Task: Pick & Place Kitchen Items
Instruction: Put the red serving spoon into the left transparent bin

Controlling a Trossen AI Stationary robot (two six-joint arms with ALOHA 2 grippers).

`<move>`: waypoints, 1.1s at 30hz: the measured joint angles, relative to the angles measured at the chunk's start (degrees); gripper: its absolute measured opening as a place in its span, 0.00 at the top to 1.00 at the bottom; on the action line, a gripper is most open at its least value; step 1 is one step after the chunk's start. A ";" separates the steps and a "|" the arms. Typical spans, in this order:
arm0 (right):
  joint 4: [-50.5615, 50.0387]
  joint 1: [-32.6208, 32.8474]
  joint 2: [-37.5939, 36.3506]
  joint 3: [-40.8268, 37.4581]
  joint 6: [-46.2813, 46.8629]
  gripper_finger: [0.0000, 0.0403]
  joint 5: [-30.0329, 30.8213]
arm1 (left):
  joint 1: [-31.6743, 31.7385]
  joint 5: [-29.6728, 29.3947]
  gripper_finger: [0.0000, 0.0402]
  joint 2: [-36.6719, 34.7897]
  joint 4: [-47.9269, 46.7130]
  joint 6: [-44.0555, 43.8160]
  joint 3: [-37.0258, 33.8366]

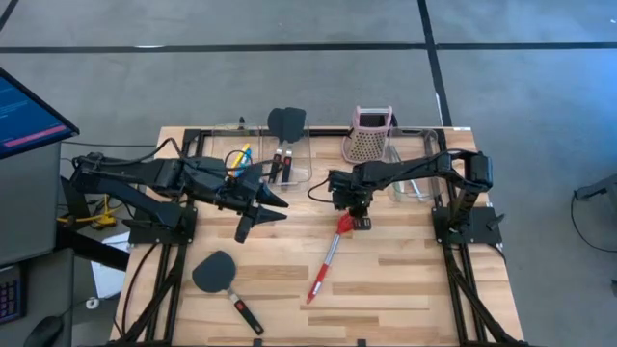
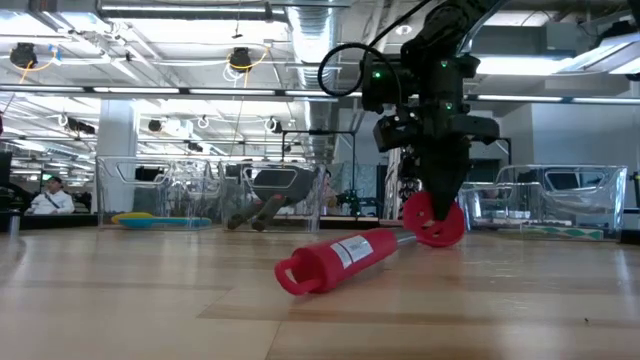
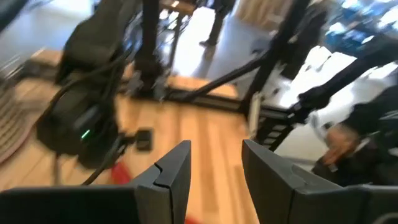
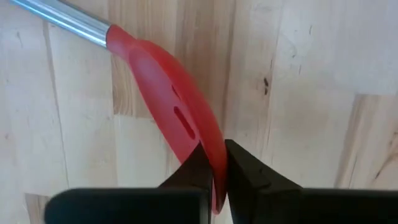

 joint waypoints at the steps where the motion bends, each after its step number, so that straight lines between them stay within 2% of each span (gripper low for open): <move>1: -0.20 0.01 -0.05 0.02 -0.06 0.96 0.07 | 0.00 -1.00 0.68 0.00 -1.42 -0.11 0.00; 4: -0.63 0.05 -0.31 0.04 -0.02 0.96 0.17 | 0.01 -4.54 0.68 0.00 -5.87 -0.24 0.00; 9: -0.87 0.12 -1.77 -0.06 0.24 0.98 0.29 | 0.07 -14.23 0.68 0.21 -14.60 -3.57 -0.34; 11: -0.72 0.17 -2.45 0.10 0.45 0.98 0.29 | 0.64 -16.91 0.68 0.26 -14.41 -6.67 -2.59; 15: 0.10 0.04 -5.41 0.22 1.83 0.98 2.32 | 2.48 -17.52 0.68 0.33 -12.42 -15.40 -10.01; 19: 0.19 -0.86 -8.37 0.50 3.41 0.98 3.05 | 4.11 -17.33 0.68 0.44 -0.57 -25.83 -21.62; 23: 0.44 -1.90 -10.87 0.59 4.10 0.98 2.85 | 5.44 -11.72 0.68 1.46 22.88 -31.04 -33.22; 25: 0.50 -2.21 -11.89 0.59 4.23 0.98 2.75 | 5.96 -9.47 0.68 2.99 31.54 -33.32 -37.42; 27: 0.97 -2.21 -12.37 0.69 4.52 0.98 2.58 | 6.61 -8.46 0.68 5.52 37.30 -34.74 -38.87; 33: 0.75 -2.01 -12.05 0.66 5.27 0.98 2.35 | 8.03 -4.59 0.68 12.17 38.35 -35.07 -37.35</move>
